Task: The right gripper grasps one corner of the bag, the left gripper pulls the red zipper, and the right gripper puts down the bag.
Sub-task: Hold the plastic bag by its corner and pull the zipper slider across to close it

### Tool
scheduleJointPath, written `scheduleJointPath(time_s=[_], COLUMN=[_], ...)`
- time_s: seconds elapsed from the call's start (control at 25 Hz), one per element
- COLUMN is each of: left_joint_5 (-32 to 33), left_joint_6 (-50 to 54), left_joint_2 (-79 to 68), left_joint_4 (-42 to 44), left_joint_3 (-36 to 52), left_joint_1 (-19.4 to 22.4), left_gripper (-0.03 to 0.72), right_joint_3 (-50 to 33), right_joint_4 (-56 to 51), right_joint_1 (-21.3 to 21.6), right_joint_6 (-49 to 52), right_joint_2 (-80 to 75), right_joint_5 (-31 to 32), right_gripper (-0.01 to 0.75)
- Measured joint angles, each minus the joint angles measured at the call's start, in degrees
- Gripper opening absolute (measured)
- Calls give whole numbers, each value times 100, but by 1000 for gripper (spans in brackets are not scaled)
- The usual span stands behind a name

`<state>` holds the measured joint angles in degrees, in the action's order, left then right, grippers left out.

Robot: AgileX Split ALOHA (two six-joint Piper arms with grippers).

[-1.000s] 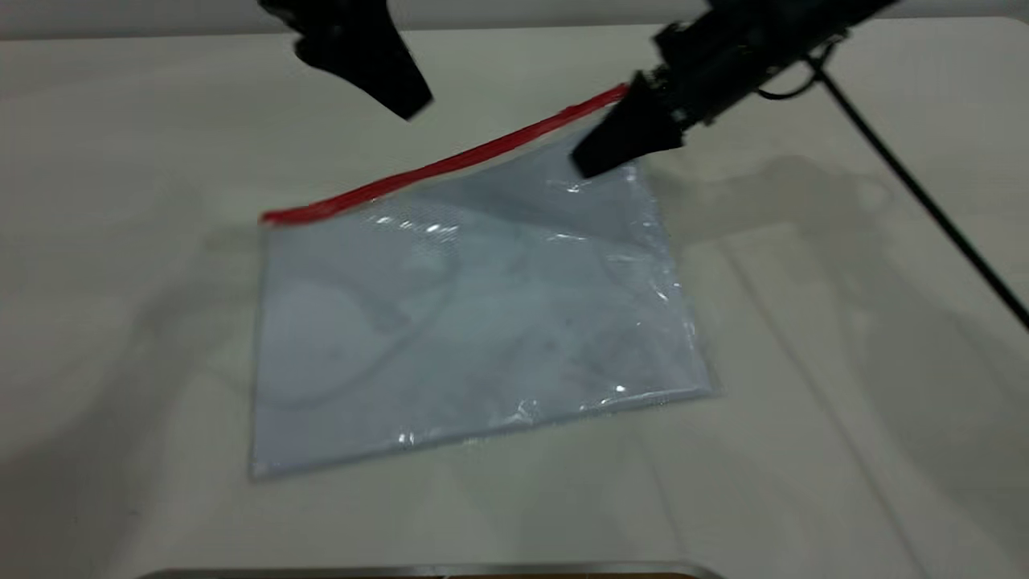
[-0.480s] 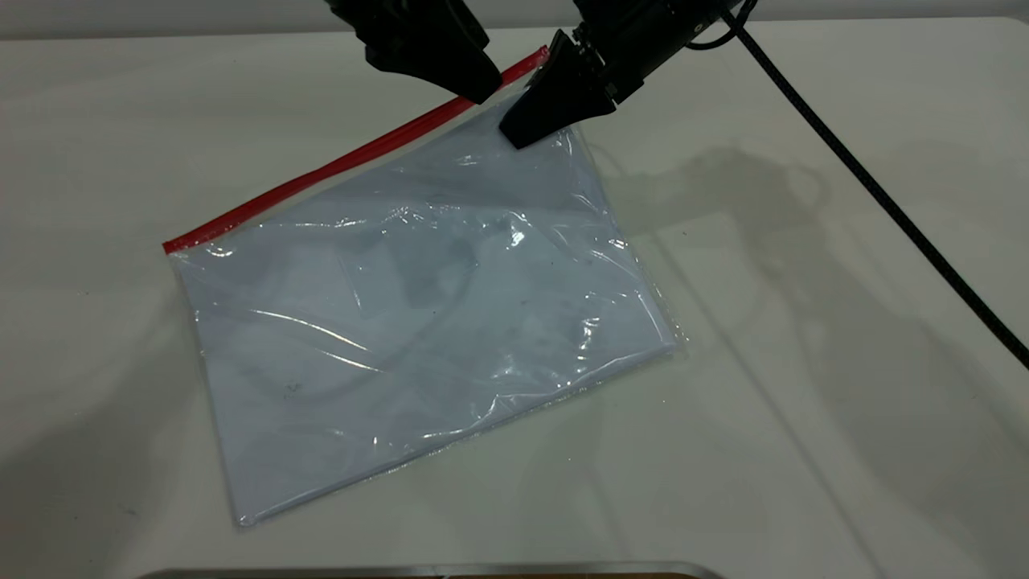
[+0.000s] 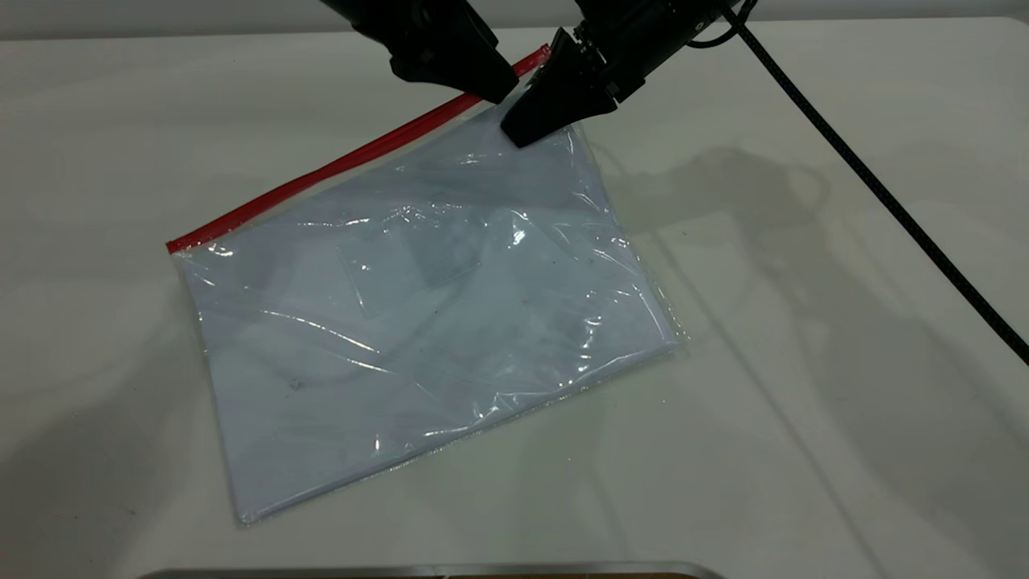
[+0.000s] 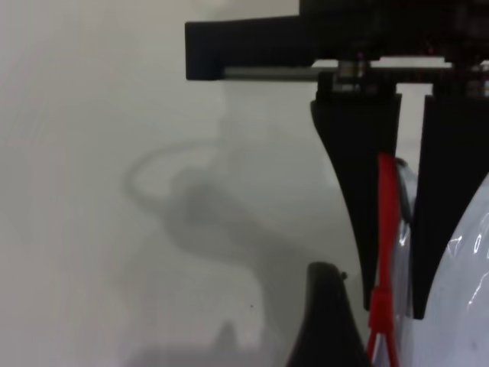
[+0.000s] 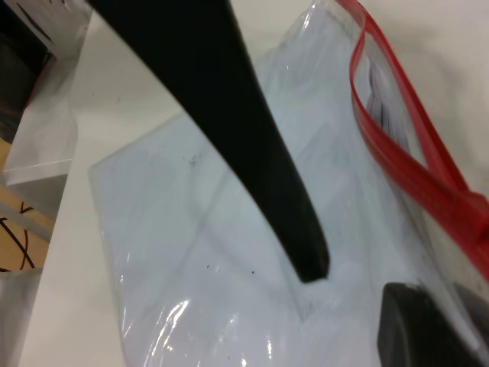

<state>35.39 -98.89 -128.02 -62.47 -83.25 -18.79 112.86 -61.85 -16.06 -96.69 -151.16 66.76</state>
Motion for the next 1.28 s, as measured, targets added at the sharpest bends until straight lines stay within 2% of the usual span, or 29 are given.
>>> scheduleJointPath(time_s=[0.24,0.8,0.92,1.28], left_joint_5=[-25,-123,-209,-137], left_joint_6=[-32,-77,-89,-598], left_joint_2=[-118,-149,-266,-327], left_joint_4=[-141,-200,-258,-785], left_joint_3=[0,0,0,0], left_joint_1=[0,0,0,0], left_gripper=[559,270,227,206], right_joint_3=[0,0,0,0], right_joint_4=[5,5,11,41], right_joint_1=[0,0,0,6], right_joint_6=[0,0,0,0], right_joint_2=[0,0,0,0], right_joint_5=[0,0,0,-17], right_gripper=[33,33,33,33])
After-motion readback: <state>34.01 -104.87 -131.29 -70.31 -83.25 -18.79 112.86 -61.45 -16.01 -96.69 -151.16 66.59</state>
